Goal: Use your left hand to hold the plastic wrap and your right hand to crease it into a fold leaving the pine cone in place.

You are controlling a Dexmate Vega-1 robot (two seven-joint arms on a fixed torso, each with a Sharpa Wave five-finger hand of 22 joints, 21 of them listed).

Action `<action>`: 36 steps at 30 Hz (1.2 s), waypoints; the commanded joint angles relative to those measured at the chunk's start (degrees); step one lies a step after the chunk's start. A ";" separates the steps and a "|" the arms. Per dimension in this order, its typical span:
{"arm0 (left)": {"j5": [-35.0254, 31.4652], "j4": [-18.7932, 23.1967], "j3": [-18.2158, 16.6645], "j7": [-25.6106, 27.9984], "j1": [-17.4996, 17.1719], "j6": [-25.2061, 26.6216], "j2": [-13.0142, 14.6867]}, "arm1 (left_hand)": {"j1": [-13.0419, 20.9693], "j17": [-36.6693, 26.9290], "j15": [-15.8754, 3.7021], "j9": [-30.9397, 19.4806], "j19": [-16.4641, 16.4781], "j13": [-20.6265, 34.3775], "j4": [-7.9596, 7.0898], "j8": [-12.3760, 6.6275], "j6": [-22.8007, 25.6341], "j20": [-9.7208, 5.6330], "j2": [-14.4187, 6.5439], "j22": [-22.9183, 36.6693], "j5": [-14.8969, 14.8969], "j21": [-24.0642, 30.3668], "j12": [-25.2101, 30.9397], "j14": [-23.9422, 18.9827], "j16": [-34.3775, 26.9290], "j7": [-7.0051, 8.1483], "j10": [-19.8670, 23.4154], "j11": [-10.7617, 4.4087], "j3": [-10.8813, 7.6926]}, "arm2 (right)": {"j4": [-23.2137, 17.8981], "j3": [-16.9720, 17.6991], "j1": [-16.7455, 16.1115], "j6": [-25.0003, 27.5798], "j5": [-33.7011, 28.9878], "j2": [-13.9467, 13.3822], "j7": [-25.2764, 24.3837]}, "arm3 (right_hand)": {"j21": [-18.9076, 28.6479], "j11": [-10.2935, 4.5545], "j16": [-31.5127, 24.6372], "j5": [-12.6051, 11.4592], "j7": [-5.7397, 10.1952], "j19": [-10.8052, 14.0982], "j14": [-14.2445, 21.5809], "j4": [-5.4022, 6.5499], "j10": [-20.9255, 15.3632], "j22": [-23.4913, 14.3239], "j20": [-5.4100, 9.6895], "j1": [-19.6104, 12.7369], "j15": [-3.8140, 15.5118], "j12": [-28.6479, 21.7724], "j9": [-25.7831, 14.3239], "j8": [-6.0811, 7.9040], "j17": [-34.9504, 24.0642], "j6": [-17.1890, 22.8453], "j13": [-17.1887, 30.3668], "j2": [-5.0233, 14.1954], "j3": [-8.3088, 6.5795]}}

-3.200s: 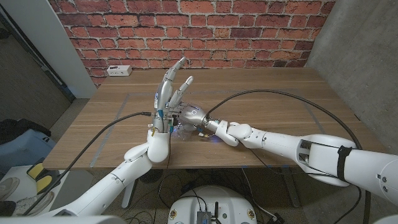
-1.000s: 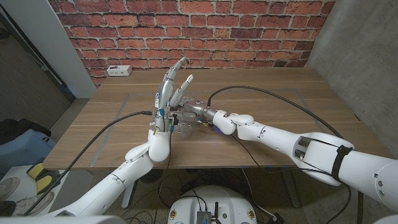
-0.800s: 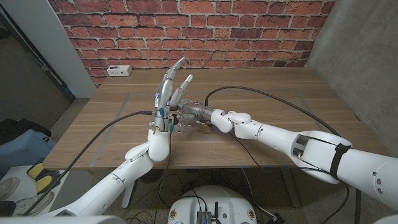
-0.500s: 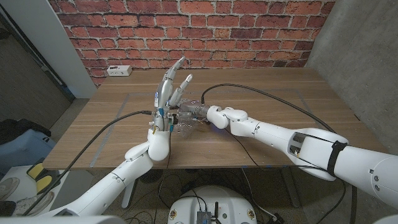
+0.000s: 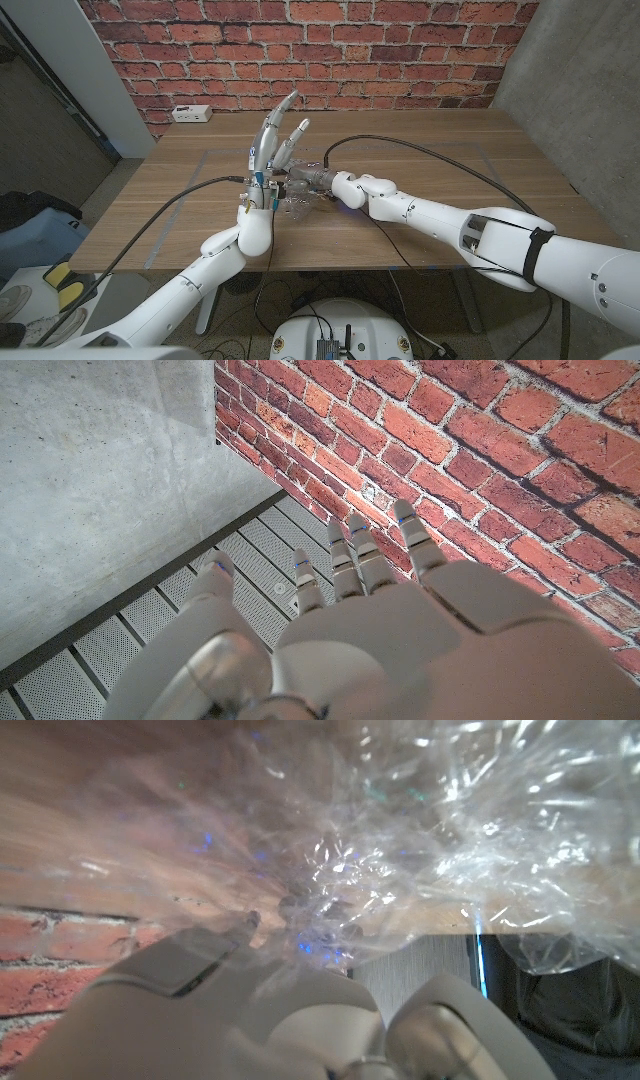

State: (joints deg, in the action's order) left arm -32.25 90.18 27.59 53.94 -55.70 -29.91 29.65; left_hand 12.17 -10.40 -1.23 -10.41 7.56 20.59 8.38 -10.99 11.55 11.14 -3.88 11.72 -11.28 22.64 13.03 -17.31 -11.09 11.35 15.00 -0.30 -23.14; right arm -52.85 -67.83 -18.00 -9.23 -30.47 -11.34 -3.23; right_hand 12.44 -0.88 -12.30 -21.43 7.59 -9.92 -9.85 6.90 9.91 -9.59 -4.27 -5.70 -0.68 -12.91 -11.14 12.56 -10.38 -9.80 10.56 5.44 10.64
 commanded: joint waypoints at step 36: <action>0.89 -0.13 1.32 -3.12 1.73 2.17 0.39 | 0.80 -0.14 -0.03 -0.01 -0.09 -1.01 0.00 0.11 0.33 0.39 -0.25 0.11 0.60 -0.65 -0.41 -0.86 -0.36 -0.29 0.32 -0.15 -0.94 | 3.08 7.01 -4.45 -19.29 -0.84 -4.22 -34.58 | 1.07 0.45 -3.08 -5.59 -2.52 16.38 12.81 -5.27 -9.75 -0.70 0.17 -12.00 2.53 -10.42 -2.84 9.71 -4.13 15.06 3.68 0.65 -1.18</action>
State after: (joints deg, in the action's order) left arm -31.52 90.05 28.70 51.14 -54.20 -28.15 30.00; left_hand 12.47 -10.42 -1.34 -10.41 7.56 19.66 8.37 -10.99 11.55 11.14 -4.18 11.74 -10.79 22.18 12.82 -17.83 -11.10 11.34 14.79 -0.51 -23.61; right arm -47.32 -62.26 -21.35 -28.55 -30.82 -13.71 -34.20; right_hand 13.07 -0.50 -14.86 -26.51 5.33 4.74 1.80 2.04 0.78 -10.02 -4.43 -16.72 1.82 -22.68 -13.63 21.74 -14.10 5.03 13.86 5.85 9.52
